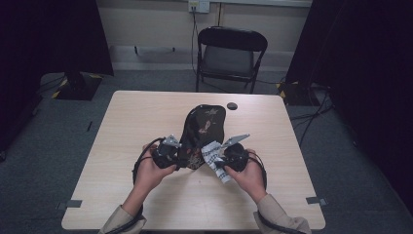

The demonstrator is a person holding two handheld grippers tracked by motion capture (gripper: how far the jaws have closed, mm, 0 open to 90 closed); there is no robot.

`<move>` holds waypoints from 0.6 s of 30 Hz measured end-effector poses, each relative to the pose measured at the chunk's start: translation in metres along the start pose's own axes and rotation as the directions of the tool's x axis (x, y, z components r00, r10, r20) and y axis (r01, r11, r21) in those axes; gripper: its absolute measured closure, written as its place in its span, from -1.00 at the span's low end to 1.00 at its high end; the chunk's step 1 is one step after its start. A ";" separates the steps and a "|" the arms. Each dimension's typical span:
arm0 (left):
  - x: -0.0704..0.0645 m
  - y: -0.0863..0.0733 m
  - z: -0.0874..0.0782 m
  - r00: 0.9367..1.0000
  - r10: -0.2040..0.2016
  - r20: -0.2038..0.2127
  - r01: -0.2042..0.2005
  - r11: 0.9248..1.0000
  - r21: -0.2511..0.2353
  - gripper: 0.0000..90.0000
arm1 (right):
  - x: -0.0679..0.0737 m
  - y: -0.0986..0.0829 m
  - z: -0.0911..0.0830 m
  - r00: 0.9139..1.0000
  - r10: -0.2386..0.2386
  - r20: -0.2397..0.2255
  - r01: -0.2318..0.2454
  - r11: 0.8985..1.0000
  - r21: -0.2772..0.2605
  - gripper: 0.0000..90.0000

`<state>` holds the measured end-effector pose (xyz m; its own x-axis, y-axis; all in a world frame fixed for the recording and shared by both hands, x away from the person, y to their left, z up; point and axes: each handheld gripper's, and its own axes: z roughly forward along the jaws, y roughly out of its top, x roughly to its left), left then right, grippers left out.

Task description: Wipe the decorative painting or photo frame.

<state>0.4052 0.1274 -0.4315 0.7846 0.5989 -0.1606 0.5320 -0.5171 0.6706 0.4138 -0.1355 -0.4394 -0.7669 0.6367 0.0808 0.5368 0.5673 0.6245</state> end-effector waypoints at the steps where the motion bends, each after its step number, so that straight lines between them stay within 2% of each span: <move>1: 0.000 0.000 0.000 1.000 0.000 -0.002 0.000 1.000 -0.002 0.75 | 0.000 -0.001 0.001 1.000 0.001 -0.001 -0.001 1.000 0.003 0.74; 7: 0.000 0.000 0.000 1.000 -0.002 0.003 0.002 1.000 0.000 0.75 | 0.000 -0.010 0.010 1.000 0.011 -0.012 -0.010 0.999 0.030 0.74; 14: 0.000 0.000 0.000 1.000 0.001 0.000 -0.001 1.000 0.000 0.75 | 0.001 -0.018 0.019 1.000 0.000 -0.019 0.001 0.998 0.069 0.74; 18: 0.000 0.000 0.000 1.000 -0.001 0.001 0.001 1.000 -0.002 0.75 | 0.001 -0.021 0.019 1.000 0.011 -0.027 -0.009 0.998 0.065 0.73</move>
<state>0.4052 0.1276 -0.4316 0.7845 0.5986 -0.1621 0.5321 -0.5154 0.6717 0.4088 -0.1365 -0.4671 -0.7703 0.6285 0.1082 0.5651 0.5941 0.5724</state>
